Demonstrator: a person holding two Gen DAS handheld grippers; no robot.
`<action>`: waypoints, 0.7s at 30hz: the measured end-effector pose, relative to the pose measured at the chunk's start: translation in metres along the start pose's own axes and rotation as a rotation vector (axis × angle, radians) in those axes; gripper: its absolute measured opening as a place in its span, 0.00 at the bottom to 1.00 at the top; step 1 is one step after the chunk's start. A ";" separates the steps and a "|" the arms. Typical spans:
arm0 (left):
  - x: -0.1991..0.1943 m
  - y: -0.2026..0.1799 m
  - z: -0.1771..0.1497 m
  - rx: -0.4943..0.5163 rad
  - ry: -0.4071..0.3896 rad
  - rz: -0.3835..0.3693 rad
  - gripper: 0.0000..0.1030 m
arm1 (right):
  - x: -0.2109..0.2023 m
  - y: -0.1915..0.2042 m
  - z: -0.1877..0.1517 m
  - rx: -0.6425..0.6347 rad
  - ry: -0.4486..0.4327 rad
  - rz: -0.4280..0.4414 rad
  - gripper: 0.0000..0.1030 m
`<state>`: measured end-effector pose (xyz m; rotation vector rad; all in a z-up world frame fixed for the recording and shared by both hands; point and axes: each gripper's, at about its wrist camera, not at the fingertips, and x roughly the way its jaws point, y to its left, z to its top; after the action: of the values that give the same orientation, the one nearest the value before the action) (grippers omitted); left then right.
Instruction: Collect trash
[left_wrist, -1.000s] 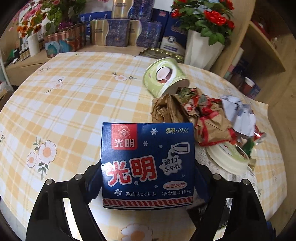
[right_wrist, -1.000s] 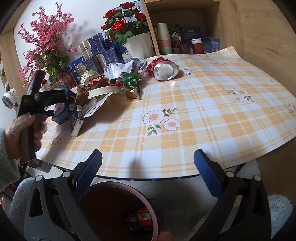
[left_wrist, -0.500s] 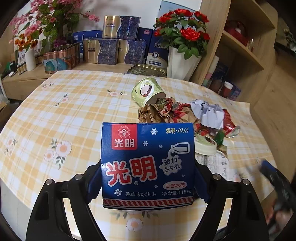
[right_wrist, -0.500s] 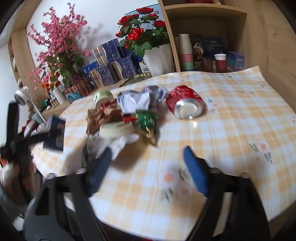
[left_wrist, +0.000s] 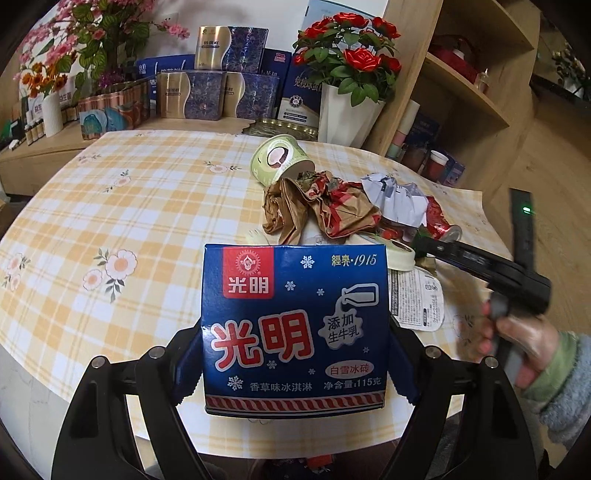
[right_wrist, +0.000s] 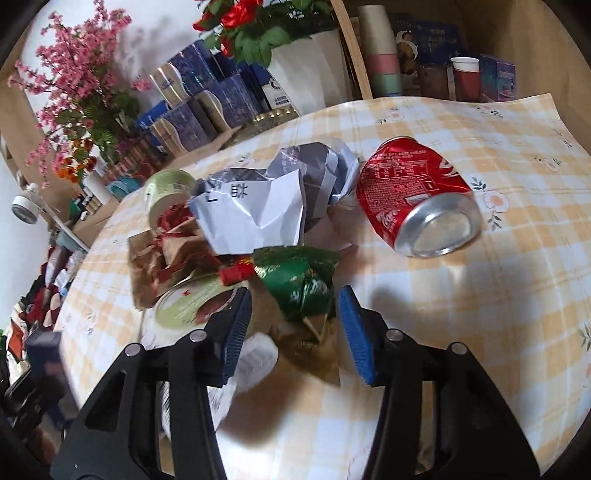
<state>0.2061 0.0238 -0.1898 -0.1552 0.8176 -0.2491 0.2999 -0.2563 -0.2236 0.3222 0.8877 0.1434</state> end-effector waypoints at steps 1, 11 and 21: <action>0.000 0.001 -0.001 -0.009 0.002 -0.007 0.77 | 0.004 -0.002 0.002 0.009 0.005 -0.004 0.49; -0.007 0.000 -0.009 -0.046 0.009 -0.050 0.77 | 0.000 -0.015 0.000 0.120 -0.002 0.017 0.32; -0.033 -0.013 -0.018 -0.020 -0.011 -0.061 0.77 | -0.076 -0.004 -0.038 0.079 -0.124 0.084 0.30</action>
<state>0.1693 0.0193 -0.1758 -0.1999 0.8055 -0.2969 0.2228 -0.2716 -0.1911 0.4375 0.7590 0.1643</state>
